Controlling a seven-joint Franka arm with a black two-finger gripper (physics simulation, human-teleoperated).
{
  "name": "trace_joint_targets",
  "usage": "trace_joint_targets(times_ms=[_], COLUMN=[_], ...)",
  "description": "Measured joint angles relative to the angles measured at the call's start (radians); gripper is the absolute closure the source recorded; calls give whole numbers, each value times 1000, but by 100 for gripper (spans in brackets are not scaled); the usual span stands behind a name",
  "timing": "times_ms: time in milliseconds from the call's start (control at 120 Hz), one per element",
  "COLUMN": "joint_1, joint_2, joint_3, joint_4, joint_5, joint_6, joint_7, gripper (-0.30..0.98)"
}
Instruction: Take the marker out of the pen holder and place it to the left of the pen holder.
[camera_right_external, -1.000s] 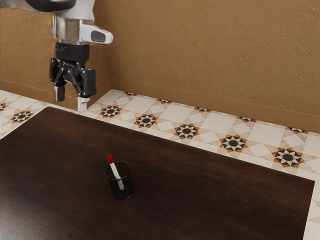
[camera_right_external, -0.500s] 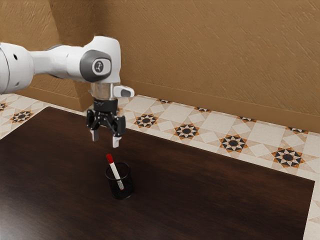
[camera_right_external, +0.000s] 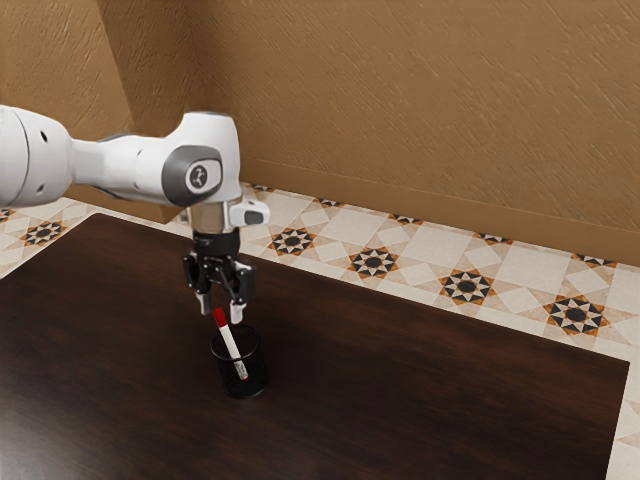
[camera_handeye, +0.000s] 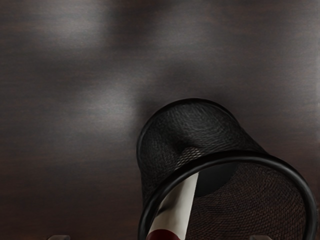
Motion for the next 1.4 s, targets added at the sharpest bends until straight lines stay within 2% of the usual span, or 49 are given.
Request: trace_joint_targets(times_ms=[167,367,583,742,1017,1242,1308,1400], joint_1=[0,1,-1,8,-9,-59,-20,93], joint_2=[-6,-16,4,1,-158,-322,-328,-302], joint_3=[-10,-15,-13,-6,-12,-31,-26,-24], joint_4=[-24,-35,-9,-8,-79,-53,-16,13], joint_5=[-45,-62,-115,-117,-103,-100,-92,-74], joint_6=[8,-5,13,25,16,-98,-148,-204], joint_7=[-3,-6,-8,-10,-19,-31,-35,-38], gripper=[39,54,63,74,78,79,79,79])
